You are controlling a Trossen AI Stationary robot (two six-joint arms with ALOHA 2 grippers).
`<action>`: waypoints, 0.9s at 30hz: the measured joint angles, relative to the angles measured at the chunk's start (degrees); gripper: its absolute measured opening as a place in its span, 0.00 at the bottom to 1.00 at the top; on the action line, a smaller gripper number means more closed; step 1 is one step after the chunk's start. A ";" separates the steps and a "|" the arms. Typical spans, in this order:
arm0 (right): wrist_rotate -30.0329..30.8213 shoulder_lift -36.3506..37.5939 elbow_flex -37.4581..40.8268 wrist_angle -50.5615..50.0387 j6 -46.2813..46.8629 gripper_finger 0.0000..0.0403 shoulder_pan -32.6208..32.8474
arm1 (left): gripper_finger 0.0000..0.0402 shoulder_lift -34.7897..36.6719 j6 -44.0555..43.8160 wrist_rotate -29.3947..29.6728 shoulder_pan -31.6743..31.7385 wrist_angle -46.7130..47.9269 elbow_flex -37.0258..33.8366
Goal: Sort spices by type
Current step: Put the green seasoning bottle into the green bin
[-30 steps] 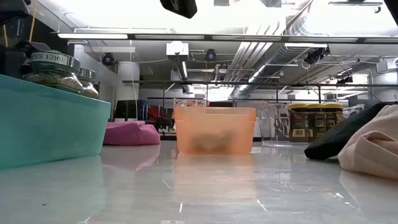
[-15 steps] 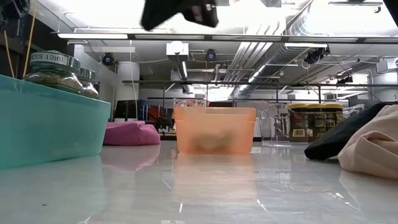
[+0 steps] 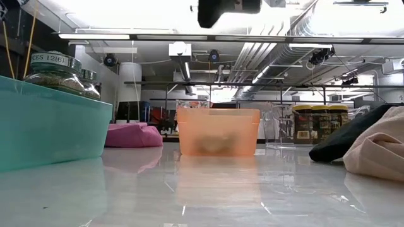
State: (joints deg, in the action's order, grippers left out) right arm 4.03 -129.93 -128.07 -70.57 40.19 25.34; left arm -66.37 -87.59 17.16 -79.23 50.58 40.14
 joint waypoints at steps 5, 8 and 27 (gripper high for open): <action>-0.69 0.01 0.00 -3.45 2.91 0.00 2.45 | 0.00 -5.73 2.12 0.33 0.49 -10.21 0.00; -1.12 0.00 0.00 -4.84 5.37 0.00 3.94 | 0.00 -9.45 1.08 0.23 0.51 -13.56 0.00; 9.43 5.49 -0.02 -11.29 22.57 0.00 10.42 | 0.00 -14.28 10.15 0.62 6.58 -27.46 -0.02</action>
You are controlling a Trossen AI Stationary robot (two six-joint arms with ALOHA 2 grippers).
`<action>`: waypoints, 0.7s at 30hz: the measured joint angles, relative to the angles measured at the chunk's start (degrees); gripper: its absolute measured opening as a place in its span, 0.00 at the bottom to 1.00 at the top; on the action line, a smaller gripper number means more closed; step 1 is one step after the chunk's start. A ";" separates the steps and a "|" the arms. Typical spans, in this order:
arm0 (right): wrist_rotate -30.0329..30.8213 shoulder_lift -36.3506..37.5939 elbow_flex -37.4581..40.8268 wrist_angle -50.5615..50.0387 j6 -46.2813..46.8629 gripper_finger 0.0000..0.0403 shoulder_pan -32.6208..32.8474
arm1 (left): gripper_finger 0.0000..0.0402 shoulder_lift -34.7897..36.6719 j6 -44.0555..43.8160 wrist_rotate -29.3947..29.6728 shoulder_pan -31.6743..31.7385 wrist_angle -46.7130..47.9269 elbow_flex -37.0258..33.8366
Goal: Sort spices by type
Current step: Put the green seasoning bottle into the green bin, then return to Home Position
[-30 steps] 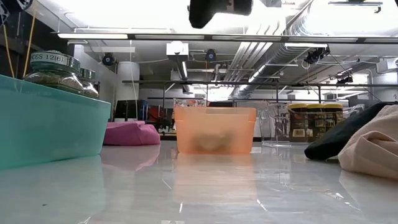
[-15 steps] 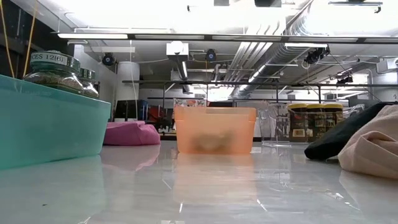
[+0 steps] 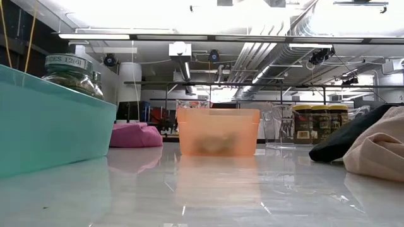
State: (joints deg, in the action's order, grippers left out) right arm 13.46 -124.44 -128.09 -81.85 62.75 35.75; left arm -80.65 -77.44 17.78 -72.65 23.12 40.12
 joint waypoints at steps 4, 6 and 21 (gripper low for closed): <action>2.51 0.48 0.00 2.19 -0.34 0.00 0.27 | 0.00 3.69 0.59 -3.25 -0.62 0.81 0.00; 3.13 0.48 -0.02 3.95 -2.78 0.00 -0.11 | 0.00 7.49 0.72 -2.43 -1.32 1.94 0.00; -1.35 23.15 34.88 25.04 -7.26 0.00 -9.10 | 0.00 34.99 10.97 28.23 2.37 12.52 0.04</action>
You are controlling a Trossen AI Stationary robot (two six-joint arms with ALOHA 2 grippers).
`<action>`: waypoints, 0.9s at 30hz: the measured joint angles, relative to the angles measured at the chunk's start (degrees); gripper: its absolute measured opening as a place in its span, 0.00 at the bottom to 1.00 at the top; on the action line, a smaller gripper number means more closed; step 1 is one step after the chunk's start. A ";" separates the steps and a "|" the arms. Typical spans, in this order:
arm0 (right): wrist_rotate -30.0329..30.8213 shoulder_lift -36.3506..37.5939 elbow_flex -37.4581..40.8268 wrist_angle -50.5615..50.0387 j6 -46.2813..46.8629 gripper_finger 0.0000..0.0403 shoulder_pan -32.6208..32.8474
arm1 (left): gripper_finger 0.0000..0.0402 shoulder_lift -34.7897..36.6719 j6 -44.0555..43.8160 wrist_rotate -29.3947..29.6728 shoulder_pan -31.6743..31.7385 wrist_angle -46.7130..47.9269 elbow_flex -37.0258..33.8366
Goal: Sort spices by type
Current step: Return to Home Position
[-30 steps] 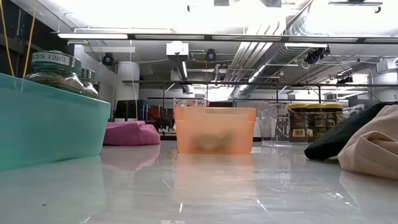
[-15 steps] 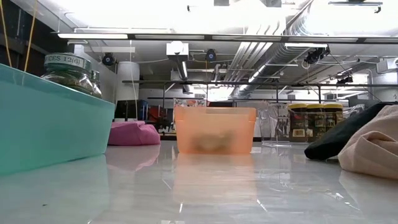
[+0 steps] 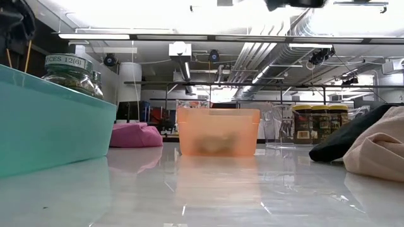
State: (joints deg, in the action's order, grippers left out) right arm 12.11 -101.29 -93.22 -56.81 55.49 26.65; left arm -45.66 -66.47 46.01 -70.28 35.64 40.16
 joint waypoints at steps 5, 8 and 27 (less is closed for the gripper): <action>6.81 22.06 23.17 11.38 11.98 0.00 0.00 | 0.00 5.65 14.15 10.35 8.10 -0.26 0.00; 10.65 32.75 34.15 17.81 13.97 0.00 -0.27 | 0.00 9.79 24.04 8.41 17.94 -3.47 0.00; -7.95 64.70 55.72 38.00 -17.57 0.00 -25.22 | 0.00 -3.78 49.43 -47.47 78.97 -46.57 -3.14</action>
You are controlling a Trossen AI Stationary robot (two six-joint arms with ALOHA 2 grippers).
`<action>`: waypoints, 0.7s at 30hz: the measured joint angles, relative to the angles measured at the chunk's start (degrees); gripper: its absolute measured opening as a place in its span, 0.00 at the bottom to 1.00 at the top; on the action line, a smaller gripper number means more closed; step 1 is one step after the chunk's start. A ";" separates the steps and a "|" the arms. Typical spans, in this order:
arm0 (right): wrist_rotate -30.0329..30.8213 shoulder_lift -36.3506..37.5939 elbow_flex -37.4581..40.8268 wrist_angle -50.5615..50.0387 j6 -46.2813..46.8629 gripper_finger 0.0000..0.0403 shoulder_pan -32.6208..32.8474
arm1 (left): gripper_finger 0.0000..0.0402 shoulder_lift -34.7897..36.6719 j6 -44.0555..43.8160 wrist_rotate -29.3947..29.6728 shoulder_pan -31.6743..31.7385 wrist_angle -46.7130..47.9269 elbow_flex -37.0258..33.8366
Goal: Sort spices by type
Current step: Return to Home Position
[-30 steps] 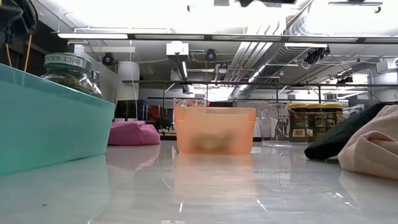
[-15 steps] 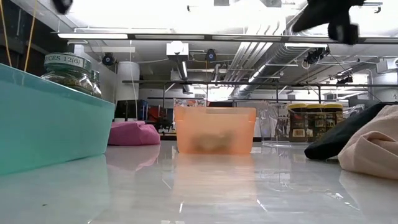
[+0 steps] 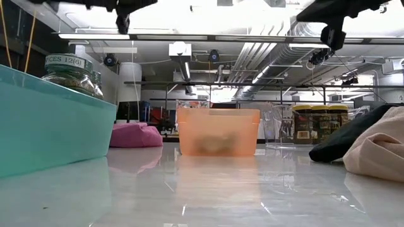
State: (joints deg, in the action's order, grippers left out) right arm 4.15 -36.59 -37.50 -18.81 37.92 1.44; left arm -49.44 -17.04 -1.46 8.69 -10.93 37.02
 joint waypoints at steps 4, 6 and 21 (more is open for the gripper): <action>-0.99 3.44 0.00 -1.51 0.59 0.00 0.78 | 0.00 4.44 -4.61 6.47 -1.79 -7.74 -11.27; -0.17 4.51 0.00 -1.96 0.63 0.00 0.98 | 0.00 8.14 -7.53 9.14 -2.73 -12.44 -17.66; 0.00 5.19 -0.02 -3.13 9.53 0.00 0.69 | 0.00 37.01 -10.67 15.58 -4.14 -8.29 -36.29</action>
State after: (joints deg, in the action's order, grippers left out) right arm 4.15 -31.40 -37.52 -21.94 47.45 2.13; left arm -12.43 -27.71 14.12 4.56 -19.22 0.73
